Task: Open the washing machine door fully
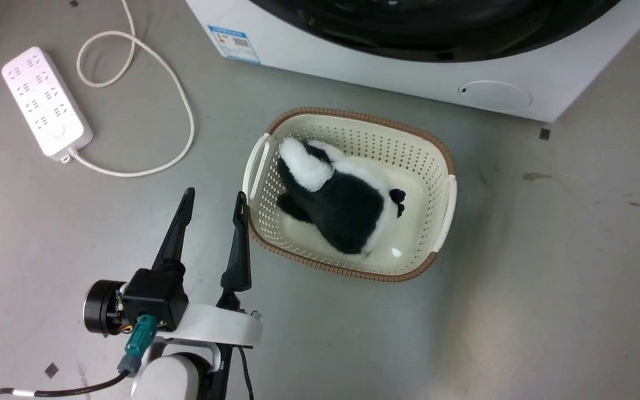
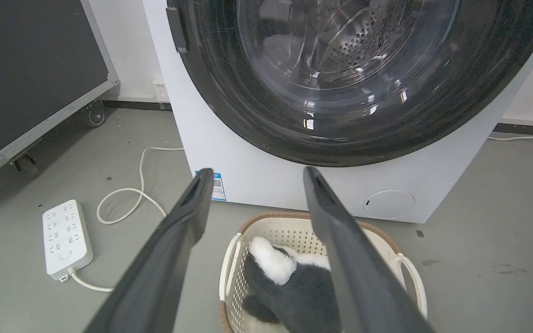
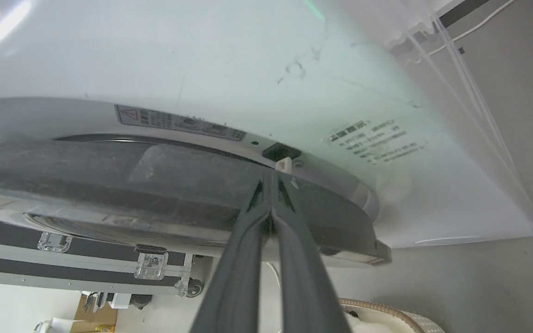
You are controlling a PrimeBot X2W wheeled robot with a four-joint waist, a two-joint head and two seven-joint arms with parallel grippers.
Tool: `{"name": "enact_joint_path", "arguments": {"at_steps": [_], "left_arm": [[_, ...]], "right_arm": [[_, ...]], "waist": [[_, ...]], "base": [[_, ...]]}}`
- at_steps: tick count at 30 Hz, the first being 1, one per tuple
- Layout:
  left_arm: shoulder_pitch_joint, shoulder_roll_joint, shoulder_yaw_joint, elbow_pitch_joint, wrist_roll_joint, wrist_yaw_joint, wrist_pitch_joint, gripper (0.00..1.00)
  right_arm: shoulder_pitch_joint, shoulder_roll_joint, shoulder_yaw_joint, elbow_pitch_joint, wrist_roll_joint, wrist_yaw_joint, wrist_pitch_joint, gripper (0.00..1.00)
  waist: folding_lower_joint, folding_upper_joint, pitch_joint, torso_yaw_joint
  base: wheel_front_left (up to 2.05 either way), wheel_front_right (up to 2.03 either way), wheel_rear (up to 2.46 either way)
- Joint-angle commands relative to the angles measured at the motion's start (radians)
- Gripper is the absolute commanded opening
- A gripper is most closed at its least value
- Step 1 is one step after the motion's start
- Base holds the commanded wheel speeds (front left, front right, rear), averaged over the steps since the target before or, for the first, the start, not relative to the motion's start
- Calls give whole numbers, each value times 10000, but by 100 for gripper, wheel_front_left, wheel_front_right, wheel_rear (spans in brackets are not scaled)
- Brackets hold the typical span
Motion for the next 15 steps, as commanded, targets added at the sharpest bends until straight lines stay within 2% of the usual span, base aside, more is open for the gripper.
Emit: {"name": "enact_joint_path", "arguments": {"at_steps": [1,9,15], "left_arm": [[-187,11,-107,-21,-94,86,-136,100],[-347,12,-268,-34,-194,185,-303,100],[-425,13,-394,23,-236,219,-429,100]], "right_arm": [[-651,-164,-385,389,28,-4,280,0],[-1902,-377,-1683,1545,143,-4,1697,0],[-2227,-332,-2426,1977,475,-5,2946,0]], "waist": [[-1,0,146,124],[-1,0,414,311],[-1,0,347,344]], "base": [[0,0,0],[0,0,0],[0,0,0]]}}
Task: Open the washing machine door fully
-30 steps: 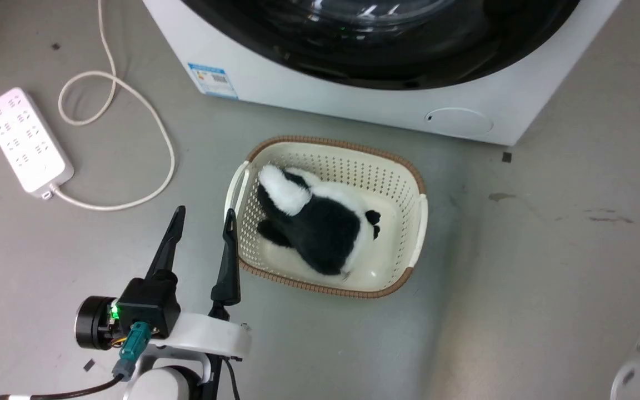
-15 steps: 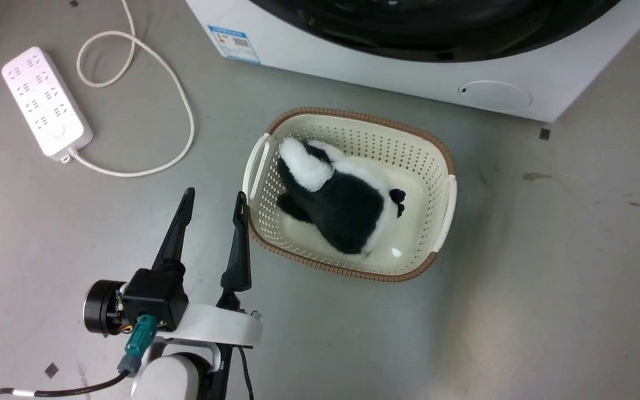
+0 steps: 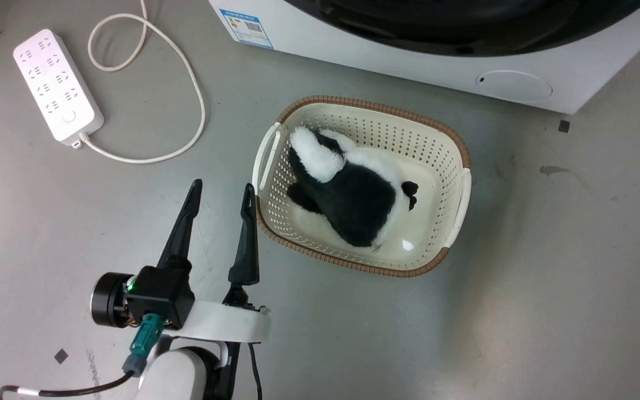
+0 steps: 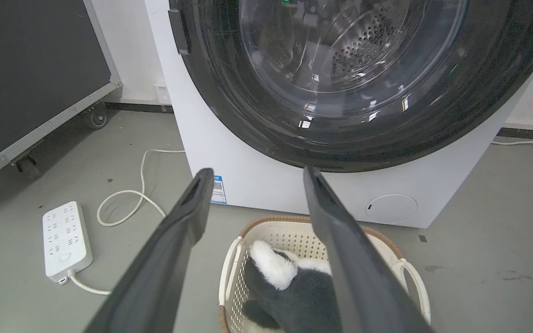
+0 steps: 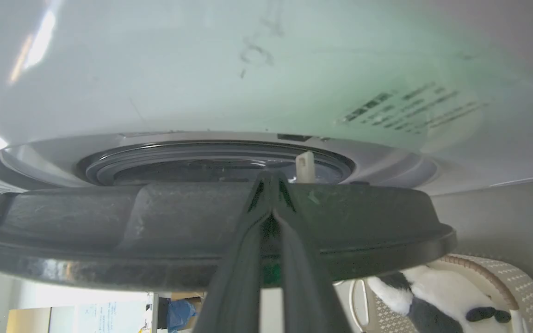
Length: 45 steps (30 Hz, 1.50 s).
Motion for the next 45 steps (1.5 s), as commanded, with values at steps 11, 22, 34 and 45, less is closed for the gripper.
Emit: {"name": "enact_joint_path", "arguments": {"at_steps": [11,22,34,45], "left_arm": [[67,12,4,142,34,30,-318,100],[730,12,180,475,204,-172,-318,100],[1480,12,310,706,368,-453,-318,100],[2014,12,336,887,419,-622,-318,100]], "right_arm": [[1027,822,-831,-189,715,19,2588,0],[3340,886,754,-59,2488,19,2926,0],[5652,888,4620,391,6362,19,2292,0],[8026,888,9405,-985,10385,19,789,0]], "waist": [[0,0,-981,-36],[0,0,-2304,-191],[0,0,-3433,-168],[0,0,-3994,-60]], "base": [[0,0,0],[0,0,0],[0,0,0],[0,0,0]]}}
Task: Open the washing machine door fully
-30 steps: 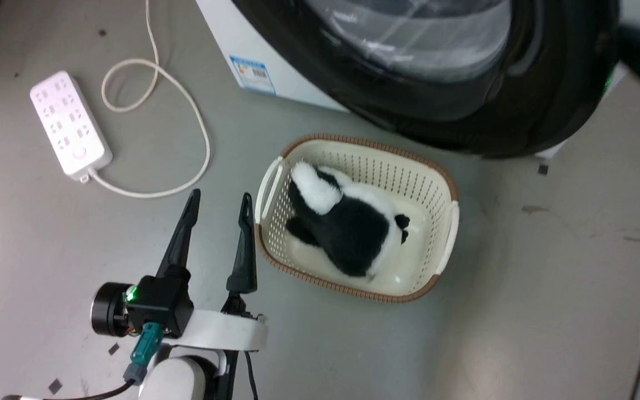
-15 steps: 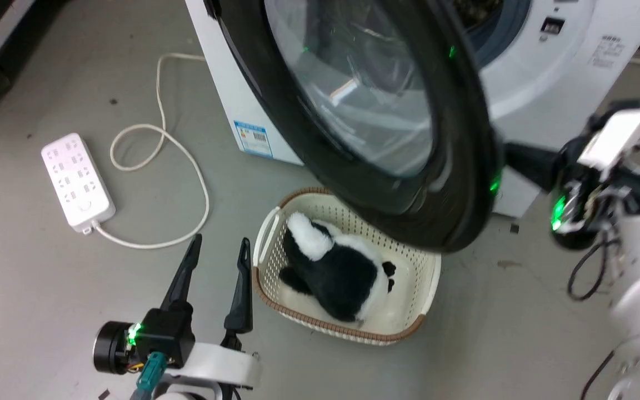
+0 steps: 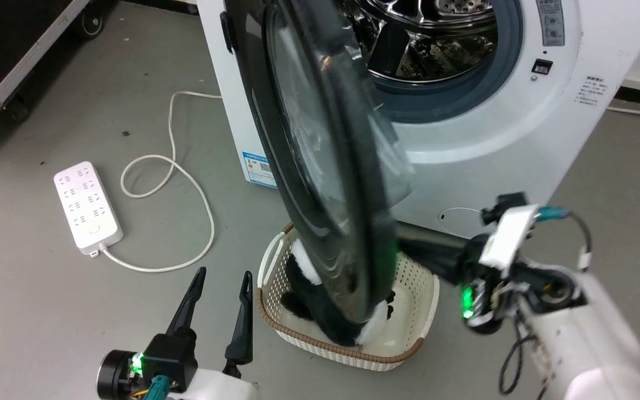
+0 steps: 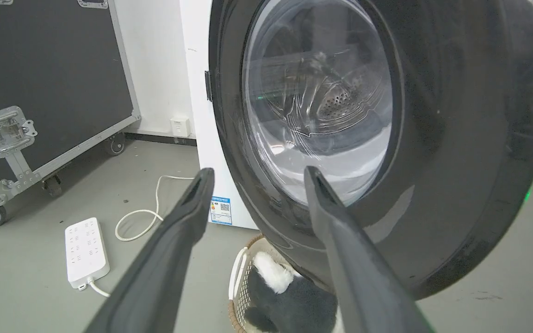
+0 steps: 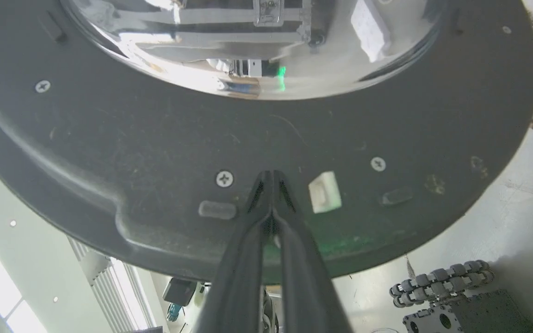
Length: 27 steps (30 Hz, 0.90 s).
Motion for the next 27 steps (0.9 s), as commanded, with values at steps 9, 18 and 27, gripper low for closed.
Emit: {"name": "enact_joint_path", "arguments": {"at_steps": [9,18,27], "left_arm": [[183,12,194,11,71,-22,-53,100],[191,13,461,-41,56,-94,-53,100],[222,13,710,-95,37,-114,-53,100]], "right_arm": [[667,53,1705,-855,1004,12,-1712,41],[1201,-1073,1540,-2796,-805,12,-4136,100],[3077,-3194,1994,-6096,-6491,12,-9048,100]], "waist": [[1,0,-118,-152],[1,0,-487,-867],[1,0,-837,-1615]], "base": [[0,0,0],[0,0,0],[0,0,0]]}}
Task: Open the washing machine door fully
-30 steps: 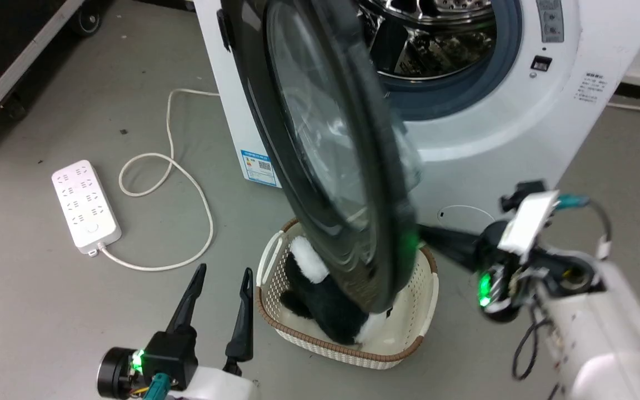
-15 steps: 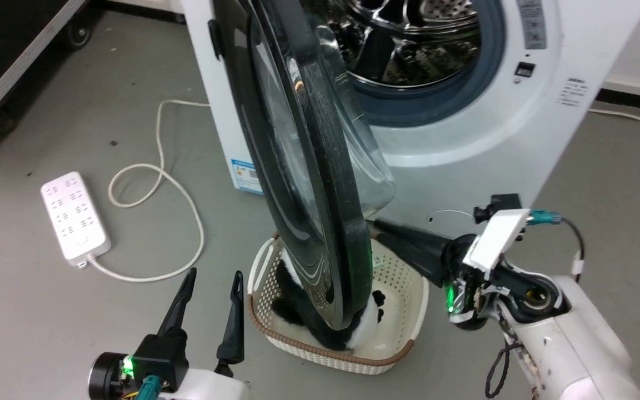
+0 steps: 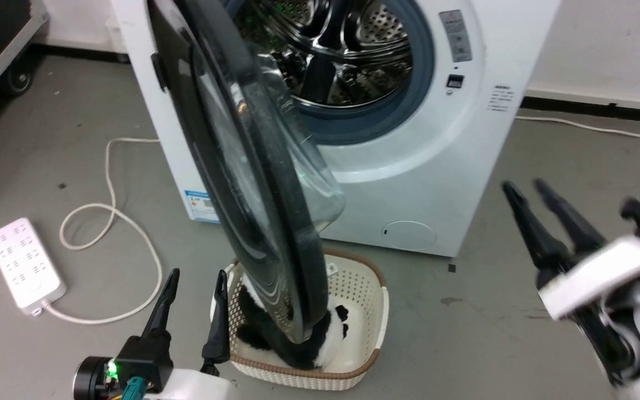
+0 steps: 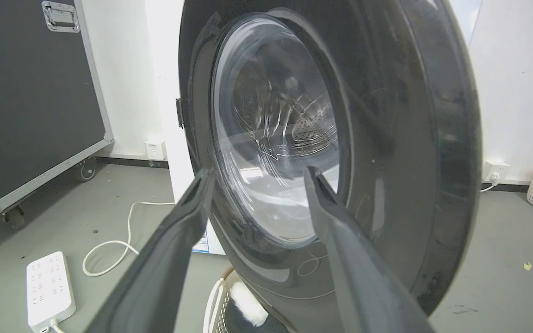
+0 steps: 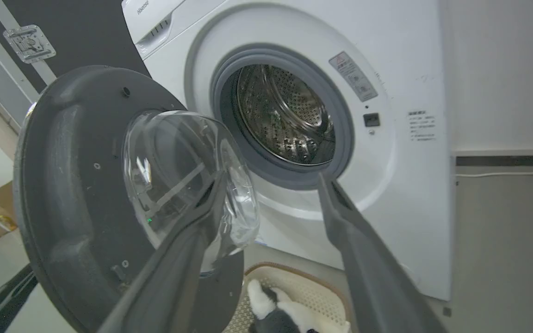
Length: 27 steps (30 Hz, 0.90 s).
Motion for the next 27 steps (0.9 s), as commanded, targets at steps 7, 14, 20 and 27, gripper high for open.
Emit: {"name": "enact_joint_path", "arguments": {"at_steps": [7,14,20,27], "left_arm": [[359,40,289,34,-33,-130,-53,100],[640,35,299,96,-45,-189,-53,100],[765,31,261,175,-35,-220,-53,100],[780,25,170,238,-21,-179,-53,100]], "right_arm": [[2466,246,-1351,-1071,-5094,10,-2581,100],[4496,2134,-2601,-2032,-7873,10,-2892,100],[5012,2757,-2932,-2231,-8420,10,-2963,100],[5101,2964,-2912,-2200,-8800,10,-3003,100]], "waist": [[1,-1,-226,-613],[1,-1,-298,-893],[1,-1,-290,-1003],[1,-1,-300,-1027]], "base": [[0,0,0],[0,0,0],[0,0,0],[0,0,0]]}}
